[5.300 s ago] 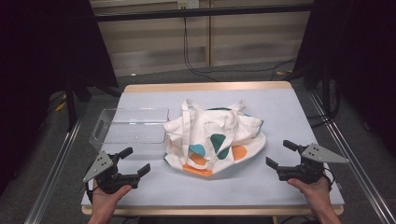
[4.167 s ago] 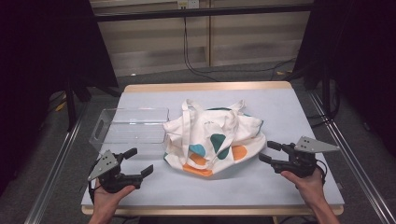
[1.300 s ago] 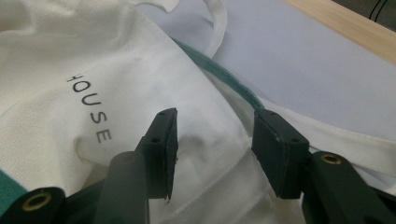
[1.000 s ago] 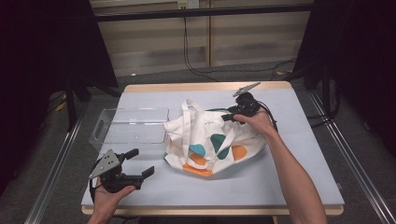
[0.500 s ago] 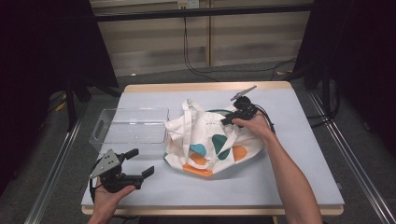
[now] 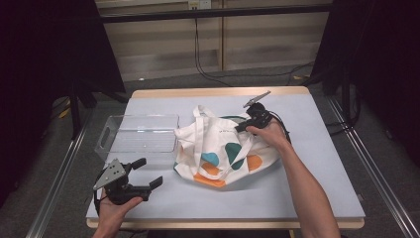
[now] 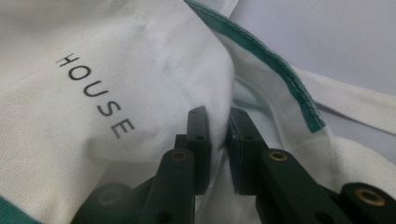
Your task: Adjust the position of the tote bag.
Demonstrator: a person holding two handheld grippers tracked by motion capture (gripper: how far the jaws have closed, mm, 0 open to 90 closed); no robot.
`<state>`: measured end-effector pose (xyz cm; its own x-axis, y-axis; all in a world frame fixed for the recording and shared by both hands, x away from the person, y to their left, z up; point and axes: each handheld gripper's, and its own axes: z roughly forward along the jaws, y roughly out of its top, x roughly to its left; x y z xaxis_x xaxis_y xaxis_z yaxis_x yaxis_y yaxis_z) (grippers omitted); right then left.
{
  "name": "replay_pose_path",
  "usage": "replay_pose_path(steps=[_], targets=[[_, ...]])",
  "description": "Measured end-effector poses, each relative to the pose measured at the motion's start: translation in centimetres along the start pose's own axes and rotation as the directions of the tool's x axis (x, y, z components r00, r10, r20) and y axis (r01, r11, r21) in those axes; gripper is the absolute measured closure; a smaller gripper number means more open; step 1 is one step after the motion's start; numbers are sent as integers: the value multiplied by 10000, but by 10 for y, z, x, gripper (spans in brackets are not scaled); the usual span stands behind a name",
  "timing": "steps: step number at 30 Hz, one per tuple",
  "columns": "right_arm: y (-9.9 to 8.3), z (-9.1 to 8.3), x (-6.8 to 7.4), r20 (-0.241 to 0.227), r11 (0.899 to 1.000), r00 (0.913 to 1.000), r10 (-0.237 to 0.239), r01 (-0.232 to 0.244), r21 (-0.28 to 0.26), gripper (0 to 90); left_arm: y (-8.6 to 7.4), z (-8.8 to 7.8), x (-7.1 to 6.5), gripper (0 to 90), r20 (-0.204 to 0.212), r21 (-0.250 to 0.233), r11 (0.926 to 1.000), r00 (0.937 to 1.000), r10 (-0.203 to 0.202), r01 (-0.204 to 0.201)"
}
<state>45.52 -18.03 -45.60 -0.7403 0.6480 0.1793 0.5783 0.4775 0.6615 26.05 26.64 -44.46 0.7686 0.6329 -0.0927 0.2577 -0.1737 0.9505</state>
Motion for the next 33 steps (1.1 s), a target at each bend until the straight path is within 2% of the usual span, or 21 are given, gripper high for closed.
replay_pose_path(steps=[5, 10, 14, 18, 22, 27, 33], targets=[[2, -5, 3, 151, 9998, 9998, -118, 120, -170, 803, 0, -1, 0, 90, -29, 15, 10000, 10000, 10, -10], [2, -16, 6, 160, 9972, 9997, -209, 220, -713, 812, 0, -1, 0, 90, -78, 2, 10000, 10000, 29, -29], [5, -34, 10, 50, 9885, 9994, -335, 339, -1475, 815, 0, 0, 0, 90, -77, -1, 10000, 10000, 7, -7], [7, -49, 17, 1, 9813, 9985, -555, 546, -1846, 814, 0, 0, -1, 91, -51, -6, 10000, 10000, -8, 8], [4, -62, 23, -125, 9695, 9982, -589, 542, -2391, 814, 0, 0, -1, 92, -59, -7, 10000, 10000, -14, 14], [0, -71, 32, -157, 9611, 9975, -691, 623, -2691, 814, 0, 1, -1, 93, 31, -5, 10000, 10000, -72, 72], [-2, -81, 37, -271, 9517, 9966, -773, 656, -2998, 815, 0, 1, 0, 96, -74, 72, 9999, 9999, 77, -77]])
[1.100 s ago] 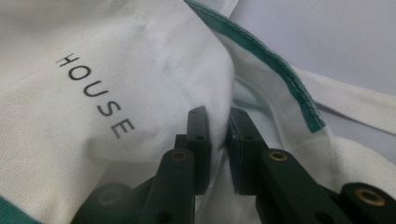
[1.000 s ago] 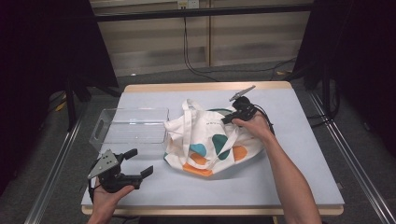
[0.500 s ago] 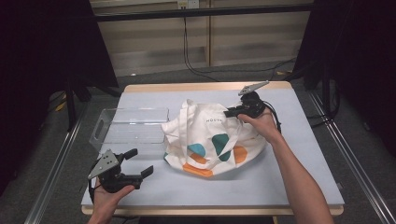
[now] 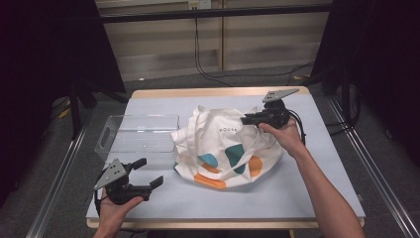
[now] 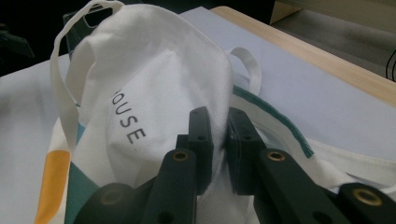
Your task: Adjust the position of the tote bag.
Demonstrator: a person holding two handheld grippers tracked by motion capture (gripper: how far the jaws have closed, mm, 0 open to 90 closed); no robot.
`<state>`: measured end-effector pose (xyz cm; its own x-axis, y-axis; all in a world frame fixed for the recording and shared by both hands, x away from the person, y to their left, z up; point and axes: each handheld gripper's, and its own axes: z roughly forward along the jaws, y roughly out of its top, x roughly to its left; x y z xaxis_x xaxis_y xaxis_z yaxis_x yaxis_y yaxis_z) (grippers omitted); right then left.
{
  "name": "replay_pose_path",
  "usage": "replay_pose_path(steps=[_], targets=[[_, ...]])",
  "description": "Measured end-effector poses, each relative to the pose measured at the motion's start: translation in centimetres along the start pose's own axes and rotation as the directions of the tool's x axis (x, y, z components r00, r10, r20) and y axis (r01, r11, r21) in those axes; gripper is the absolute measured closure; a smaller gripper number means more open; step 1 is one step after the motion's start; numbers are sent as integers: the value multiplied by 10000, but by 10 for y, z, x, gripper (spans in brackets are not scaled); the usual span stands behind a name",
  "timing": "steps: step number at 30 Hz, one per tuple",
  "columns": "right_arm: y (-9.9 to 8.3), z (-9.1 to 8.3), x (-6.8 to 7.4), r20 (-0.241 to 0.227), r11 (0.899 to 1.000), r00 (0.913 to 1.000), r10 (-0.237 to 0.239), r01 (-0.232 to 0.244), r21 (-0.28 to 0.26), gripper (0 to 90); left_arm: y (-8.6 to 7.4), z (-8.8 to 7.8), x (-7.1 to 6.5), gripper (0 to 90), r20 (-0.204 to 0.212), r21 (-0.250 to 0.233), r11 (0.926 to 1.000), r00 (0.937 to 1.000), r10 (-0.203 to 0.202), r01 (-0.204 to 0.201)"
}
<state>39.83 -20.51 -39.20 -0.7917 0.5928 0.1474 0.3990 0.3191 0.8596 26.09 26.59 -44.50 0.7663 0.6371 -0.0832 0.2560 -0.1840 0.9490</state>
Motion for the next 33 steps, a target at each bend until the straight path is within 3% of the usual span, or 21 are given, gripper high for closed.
replay_pose_path(steps=[13, 19, 27, 33], targets=[[-4, -13, 11, -116, 9984, 9999, -127, 120, -552, 807, 0, 0, 0, 97, 26, -80, 9999, 9999, -115, 115], [-3, -20, 22, -96, 9972, 9989, -453, 447, -593, 791, 0, -1, 0, 95, 47, -85, 9999, 9999, -122, 123], [-9, -31, 36, -230, 9944, 9983, -539, 516, -923, 800, 0, -1, -1, 98, 47, -93, 9999, 9999, -119, 119], [-13, -38, 54, -328, 9886, 9944, -1004, 960, -1161, 797, 0, -2, 0, 107, -209, -142, 9998, 9996, -174, 171]])
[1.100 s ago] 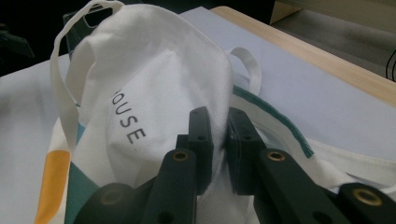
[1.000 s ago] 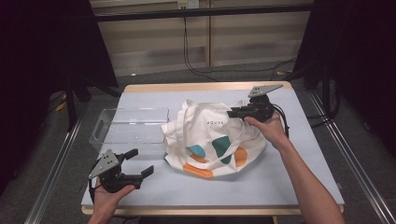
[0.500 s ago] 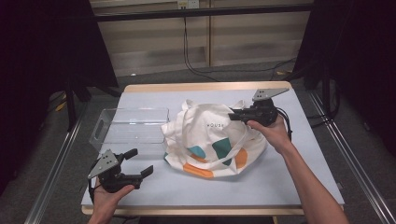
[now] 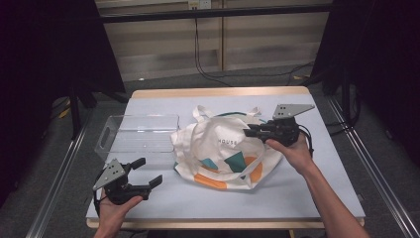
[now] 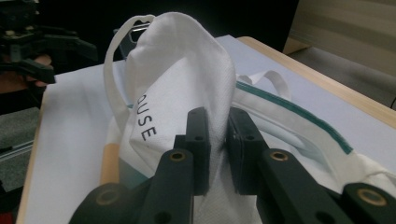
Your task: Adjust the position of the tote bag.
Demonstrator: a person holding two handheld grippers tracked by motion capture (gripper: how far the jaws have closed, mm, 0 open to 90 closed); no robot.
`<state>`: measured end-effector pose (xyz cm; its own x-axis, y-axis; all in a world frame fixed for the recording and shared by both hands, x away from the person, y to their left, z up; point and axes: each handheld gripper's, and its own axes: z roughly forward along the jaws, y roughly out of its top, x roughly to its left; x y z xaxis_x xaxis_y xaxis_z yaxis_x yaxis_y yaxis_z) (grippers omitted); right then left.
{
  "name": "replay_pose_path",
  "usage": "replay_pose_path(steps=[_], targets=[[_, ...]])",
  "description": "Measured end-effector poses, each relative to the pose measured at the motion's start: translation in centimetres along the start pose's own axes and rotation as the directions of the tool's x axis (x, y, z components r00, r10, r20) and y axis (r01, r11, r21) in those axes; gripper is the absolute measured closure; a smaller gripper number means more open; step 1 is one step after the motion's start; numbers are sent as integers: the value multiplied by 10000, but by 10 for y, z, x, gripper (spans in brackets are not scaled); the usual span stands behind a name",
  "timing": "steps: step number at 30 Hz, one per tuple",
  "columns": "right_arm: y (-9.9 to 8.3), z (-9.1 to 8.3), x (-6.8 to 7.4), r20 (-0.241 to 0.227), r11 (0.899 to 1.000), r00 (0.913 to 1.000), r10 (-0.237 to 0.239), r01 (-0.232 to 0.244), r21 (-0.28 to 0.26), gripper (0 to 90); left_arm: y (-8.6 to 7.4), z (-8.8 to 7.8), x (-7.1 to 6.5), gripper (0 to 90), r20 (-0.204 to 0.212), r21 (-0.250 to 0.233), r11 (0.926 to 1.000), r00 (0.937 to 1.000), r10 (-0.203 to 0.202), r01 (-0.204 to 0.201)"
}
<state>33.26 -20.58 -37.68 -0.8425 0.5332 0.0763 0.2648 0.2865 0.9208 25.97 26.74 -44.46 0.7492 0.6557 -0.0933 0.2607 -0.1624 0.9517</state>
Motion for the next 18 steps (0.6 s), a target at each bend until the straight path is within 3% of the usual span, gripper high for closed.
replay_pose_path(steps=[3, 6, 18], targets=[[-3, -4, 10, -72, 9998, 9998, -162, 161, -89, 796, 0, -1, 1, 108, 69, -25, 10000, 9999, -74, 74], [-7, -7, 20, -59, 9985, 9988, -492, 493, 238, 796, 0, -1, 1, 110, 88, -32, 10000, 9999, -57, 57], [-30, -9, 38, -1030, 9994, 9945, -195, 225, 277, 804, 1, 1, -2, 119, 242, 132, 9999, 9997, -7, 4]])
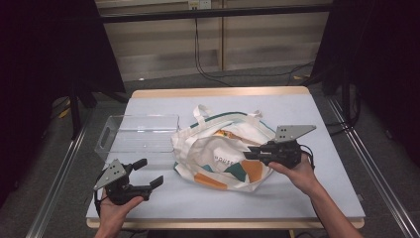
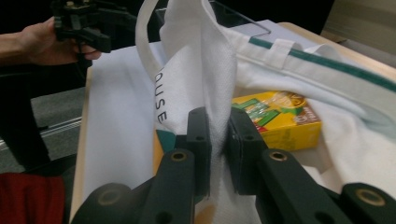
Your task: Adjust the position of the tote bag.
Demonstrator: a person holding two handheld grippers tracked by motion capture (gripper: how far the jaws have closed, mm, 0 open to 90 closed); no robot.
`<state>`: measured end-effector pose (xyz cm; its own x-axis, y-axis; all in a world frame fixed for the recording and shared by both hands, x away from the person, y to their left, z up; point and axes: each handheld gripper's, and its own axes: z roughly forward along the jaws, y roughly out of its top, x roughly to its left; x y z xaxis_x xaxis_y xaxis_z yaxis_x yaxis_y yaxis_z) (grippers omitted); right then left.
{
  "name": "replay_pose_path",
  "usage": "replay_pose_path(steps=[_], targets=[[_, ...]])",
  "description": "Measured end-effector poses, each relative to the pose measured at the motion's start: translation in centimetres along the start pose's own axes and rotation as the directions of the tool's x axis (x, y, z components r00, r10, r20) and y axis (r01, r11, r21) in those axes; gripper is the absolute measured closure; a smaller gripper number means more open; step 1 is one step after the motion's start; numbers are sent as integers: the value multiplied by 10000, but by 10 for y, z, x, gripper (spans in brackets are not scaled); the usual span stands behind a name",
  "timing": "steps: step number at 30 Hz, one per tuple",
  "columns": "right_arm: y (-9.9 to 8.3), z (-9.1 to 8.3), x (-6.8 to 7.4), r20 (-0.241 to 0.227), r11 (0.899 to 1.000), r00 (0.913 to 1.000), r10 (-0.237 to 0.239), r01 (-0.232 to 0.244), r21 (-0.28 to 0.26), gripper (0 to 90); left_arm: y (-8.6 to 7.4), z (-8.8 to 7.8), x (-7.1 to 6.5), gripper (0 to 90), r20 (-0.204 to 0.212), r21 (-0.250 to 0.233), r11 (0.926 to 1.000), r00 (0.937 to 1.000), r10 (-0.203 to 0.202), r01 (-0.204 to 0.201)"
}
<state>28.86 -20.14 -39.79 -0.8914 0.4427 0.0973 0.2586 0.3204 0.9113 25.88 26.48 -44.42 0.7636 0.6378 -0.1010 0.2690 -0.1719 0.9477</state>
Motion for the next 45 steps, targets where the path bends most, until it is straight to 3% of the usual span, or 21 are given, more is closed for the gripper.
replay_pose_path(steps=[19, 26, 30, 32, 34, 40, 45], targets=[[-34, 20, 18, -594, 9961, 9977, 324, -273, 841, 808, 1, 0, -3, 134, 197, 19, 10000, 9998, 83, -83], [-45, 31, 22, -642, 9853, 9979, 68, 43, 1707, 809, 1, 1, -4, 140, 253, 33, 9999, 9996, 111, -112], [-54, 38, 20, -625, 9787, 9977, 268, -135, 2049, 811, 1, 1, -5, 146, 389, 17, 10000, 9992, 95, -96], [-60, 43, 19, -464, 9677, 9988, 147, -25, 2523, 814, 1, 1, -5, 147, 345, 33, 10000, 9994, 82, -84], [-61, 45, 16, -493, 9684, 9982, 351, -218, 2483, 817, 1, 1, -5, 148, 420, 27, 10000, 9991, 86, -87], [-63, 46, 18, -410, 9693, 9990, 184, -78, 2456, 804, 2, 1, -6, 154, 399, 72, 9999, 9991, 114, -117], [-55, 34, 15, -262, 9809, 9993, 260, -205, 1934, 656, 4, 1, -8, 181, 401, 148, 9995, 9988, 286, -292]])
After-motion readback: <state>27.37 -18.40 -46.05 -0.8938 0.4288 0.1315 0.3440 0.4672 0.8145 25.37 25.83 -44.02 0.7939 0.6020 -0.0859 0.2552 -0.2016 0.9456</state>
